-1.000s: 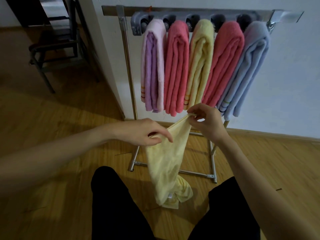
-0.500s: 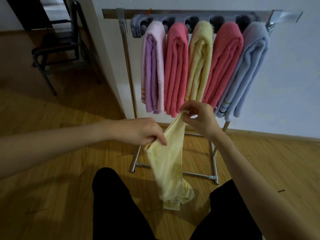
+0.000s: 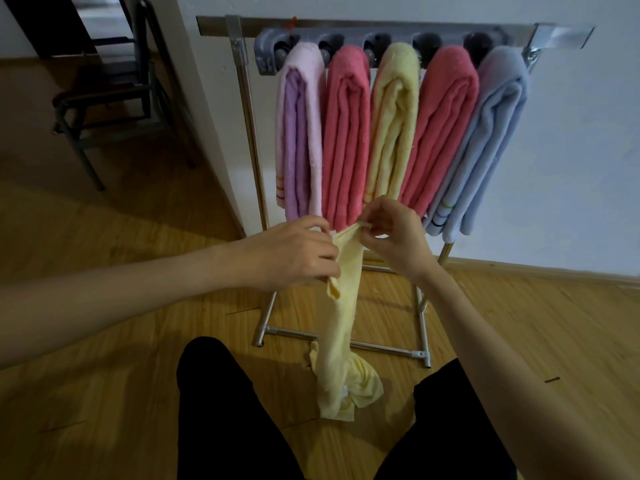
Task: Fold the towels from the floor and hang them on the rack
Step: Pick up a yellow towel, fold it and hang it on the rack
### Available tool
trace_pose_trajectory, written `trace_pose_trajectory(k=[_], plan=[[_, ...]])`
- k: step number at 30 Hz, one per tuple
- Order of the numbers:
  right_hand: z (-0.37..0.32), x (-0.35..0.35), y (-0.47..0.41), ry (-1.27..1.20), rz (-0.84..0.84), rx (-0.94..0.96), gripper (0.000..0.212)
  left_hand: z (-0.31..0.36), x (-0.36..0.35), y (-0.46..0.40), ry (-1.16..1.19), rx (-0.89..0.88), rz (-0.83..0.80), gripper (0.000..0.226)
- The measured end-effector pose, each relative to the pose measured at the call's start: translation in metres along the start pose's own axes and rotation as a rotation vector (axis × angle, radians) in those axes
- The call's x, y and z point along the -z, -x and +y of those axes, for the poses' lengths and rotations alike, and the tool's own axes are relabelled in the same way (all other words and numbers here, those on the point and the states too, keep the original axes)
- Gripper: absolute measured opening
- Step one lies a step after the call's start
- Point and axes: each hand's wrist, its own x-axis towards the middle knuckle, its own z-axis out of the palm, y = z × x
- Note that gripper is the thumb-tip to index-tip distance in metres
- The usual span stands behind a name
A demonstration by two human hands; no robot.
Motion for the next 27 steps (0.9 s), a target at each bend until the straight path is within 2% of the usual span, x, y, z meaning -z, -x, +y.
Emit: trace_pose_trajectory(k=[4,6,9,12,17,27], plan=[[-0.008,0.001,0.004,-0.094,0.022,-0.030,0.015,-0.005,-0.001,-0.001,0.115,0.246,0.086,0.031],[-0.011,0.002,0.006,-0.130,0.026,-0.037,0.013,-0.005,-0.001,-0.002,0.221,0.343,0.154,0.032],[-0.016,0.002,0.009,-0.179,0.008,-0.036,0.014,-0.006,-0.003,-0.005,0.255,0.442,0.212,0.038],[-0.018,0.004,0.010,-0.226,-0.005,-0.037,0.011,-0.004,-0.003,-0.008,0.252,0.492,0.251,0.046],[-0.026,0.008,0.011,-0.294,-0.022,-0.032,0.006,-0.004,-0.003,-0.011,0.242,0.521,0.306,0.044],[-0.034,0.010,0.011,-0.381,-0.085,-0.066,0.025,-0.007,0.000,-0.013,0.233,0.610,0.383,0.034]])
